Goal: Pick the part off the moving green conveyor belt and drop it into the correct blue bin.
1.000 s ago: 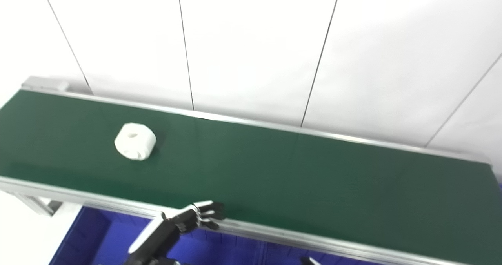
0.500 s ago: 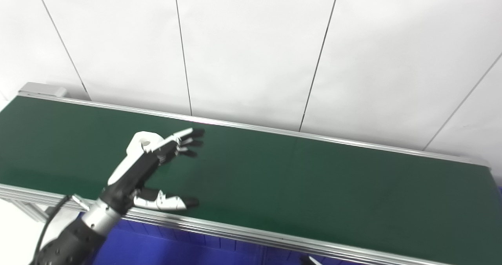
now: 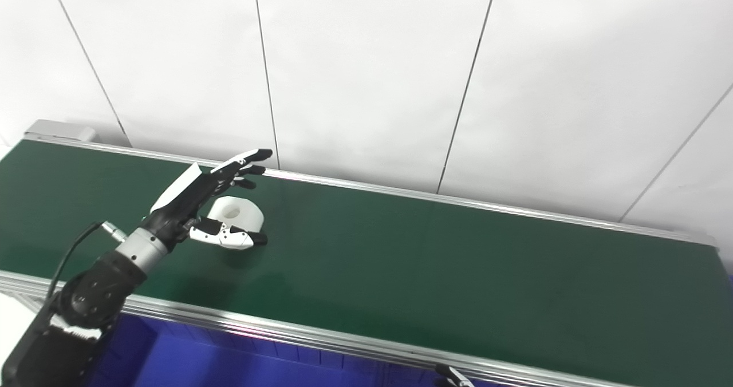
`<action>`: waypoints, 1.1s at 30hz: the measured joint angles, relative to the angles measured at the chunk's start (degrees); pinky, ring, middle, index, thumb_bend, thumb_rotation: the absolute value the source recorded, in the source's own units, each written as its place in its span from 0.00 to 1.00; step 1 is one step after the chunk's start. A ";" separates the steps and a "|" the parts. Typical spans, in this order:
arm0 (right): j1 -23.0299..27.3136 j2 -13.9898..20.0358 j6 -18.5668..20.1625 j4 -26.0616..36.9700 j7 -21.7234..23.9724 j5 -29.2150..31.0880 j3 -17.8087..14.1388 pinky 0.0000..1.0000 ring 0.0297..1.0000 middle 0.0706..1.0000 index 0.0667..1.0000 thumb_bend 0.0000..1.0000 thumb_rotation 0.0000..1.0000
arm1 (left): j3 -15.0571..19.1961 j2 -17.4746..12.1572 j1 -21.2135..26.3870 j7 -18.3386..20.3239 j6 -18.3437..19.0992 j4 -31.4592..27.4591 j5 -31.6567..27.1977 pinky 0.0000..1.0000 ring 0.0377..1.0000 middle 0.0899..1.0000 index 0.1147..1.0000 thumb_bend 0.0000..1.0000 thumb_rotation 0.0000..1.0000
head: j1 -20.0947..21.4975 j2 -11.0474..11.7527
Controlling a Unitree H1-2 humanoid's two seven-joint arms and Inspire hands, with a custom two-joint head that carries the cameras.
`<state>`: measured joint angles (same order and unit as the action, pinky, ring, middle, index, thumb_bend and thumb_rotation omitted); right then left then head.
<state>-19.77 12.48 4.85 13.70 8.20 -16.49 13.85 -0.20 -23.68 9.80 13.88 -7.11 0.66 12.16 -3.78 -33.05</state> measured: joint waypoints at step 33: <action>-0.11 -0.17 -0.09 0.04 0.15 1.82 -0.05 0.78 0.78 0.82 0.87 0.80 0.03 | -9.24 5.07 5.76 -10.24 -3.95 17.20 18.09 0.41 0.45 0.40 0.47 0.51 0.00 | 0.09 -0.97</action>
<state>-19.88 12.31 4.76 13.74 8.35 -14.67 13.80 -9.44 -18.61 15.56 3.64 -11.06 17.86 30.25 -3.69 -34.01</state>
